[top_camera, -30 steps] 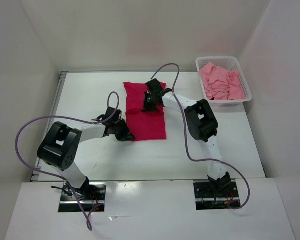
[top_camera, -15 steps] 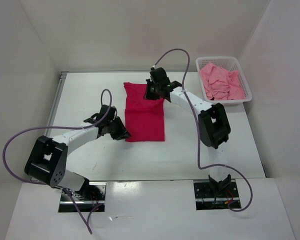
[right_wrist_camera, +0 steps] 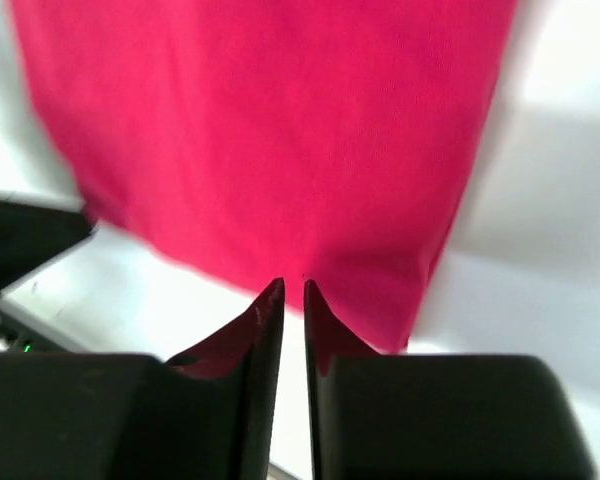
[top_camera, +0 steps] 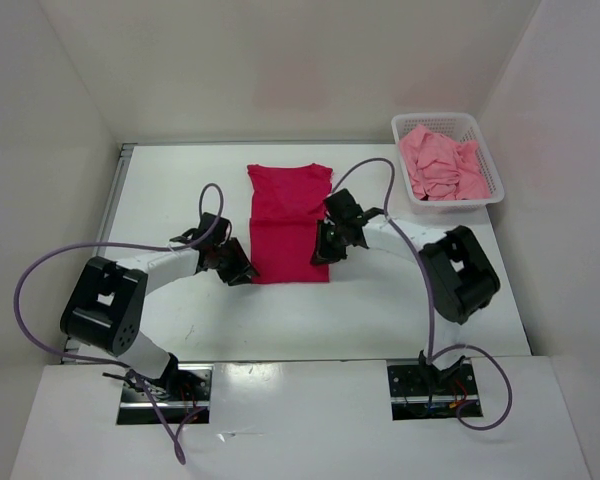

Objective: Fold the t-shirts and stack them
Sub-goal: Grab one side of the 2/3 rectangular tshirt with both arms

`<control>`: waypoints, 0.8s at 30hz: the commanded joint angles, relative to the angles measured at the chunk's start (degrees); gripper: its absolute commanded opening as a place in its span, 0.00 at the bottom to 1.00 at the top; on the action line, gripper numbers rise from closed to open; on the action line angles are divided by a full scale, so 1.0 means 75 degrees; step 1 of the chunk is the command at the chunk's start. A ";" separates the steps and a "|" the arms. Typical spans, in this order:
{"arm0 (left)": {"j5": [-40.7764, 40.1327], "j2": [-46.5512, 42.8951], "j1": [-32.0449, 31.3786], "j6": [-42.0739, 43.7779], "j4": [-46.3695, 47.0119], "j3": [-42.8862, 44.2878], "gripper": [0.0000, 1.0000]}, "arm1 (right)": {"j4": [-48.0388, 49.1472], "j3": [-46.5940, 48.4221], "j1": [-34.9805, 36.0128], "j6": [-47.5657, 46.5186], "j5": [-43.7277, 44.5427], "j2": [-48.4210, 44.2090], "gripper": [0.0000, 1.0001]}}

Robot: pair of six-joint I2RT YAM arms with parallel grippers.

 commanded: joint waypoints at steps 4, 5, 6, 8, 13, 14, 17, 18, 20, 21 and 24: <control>-0.0037 0.0310 0.0112 0.0237 0.0277 -0.0073 0.41 | 0.0600 -0.1410 -0.0222 0.0521 -0.0123 -0.1164 0.21; -0.0038 0.0380 0.0181 0.0238 0.0196 -0.0073 0.41 | 0.0601 -0.1527 -0.0222 0.0602 -0.0053 -0.1165 0.21; -0.0142 0.0380 0.0182 0.0238 0.0195 -0.0073 0.41 | 0.0601 -0.1598 -0.0222 0.0603 -0.0052 -0.1165 0.21; -0.0249 0.0380 0.0182 0.0238 0.0195 -0.0073 0.37 | 0.0474 -0.1599 -0.0222 0.0603 0.0098 -0.1165 0.23; -0.0319 0.0450 0.0182 0.0238 0.0300 -0.0143 0.35 | 0.0542 -0.1844 -0.0293 0.0685 0.0264 -0.1434 0.40; -0.0319 0.0451 0.0182 0.0238 0.0301 -0.0143 0.33 | 0.0543 -0.1845 -0.0293 0.0685 0.0171 -0.1295 0.40; -0.0249 0.0451 0.0182 0.0238 0.0371 -0.0143 0.31 | 0.0647 -0.1845 -0.0293 0.0754 0.0100 -0.0955 0.40; -0.0249 0.0520 0.0182 0.0238 0.0371 -0.0143 0.30 | 0.0718 -0.1915 -0.0293 0.0755 0.0100 -0.0954 0.40; -0.0178 0.0521 0.0182 0.0308 0.0441 -0.0143 0.24 | 0.0858 -0.1985 -0.0293 0.0849 0.0100 -0.0884 0.30; -0.0178 0.0521 0.0182 0.0308 0.0441 -0.0143 0.21 | 0.0940 -0.1986 -0.0293 0.0849 0.0100 -0.0883 0.27; -0.0015 0.0521 0.0182 0.0390 0.0523 -0.0073 0.11 | 0.1047 -0.1986 -0.0293 0.0931 0.0018 -0.0883 0.12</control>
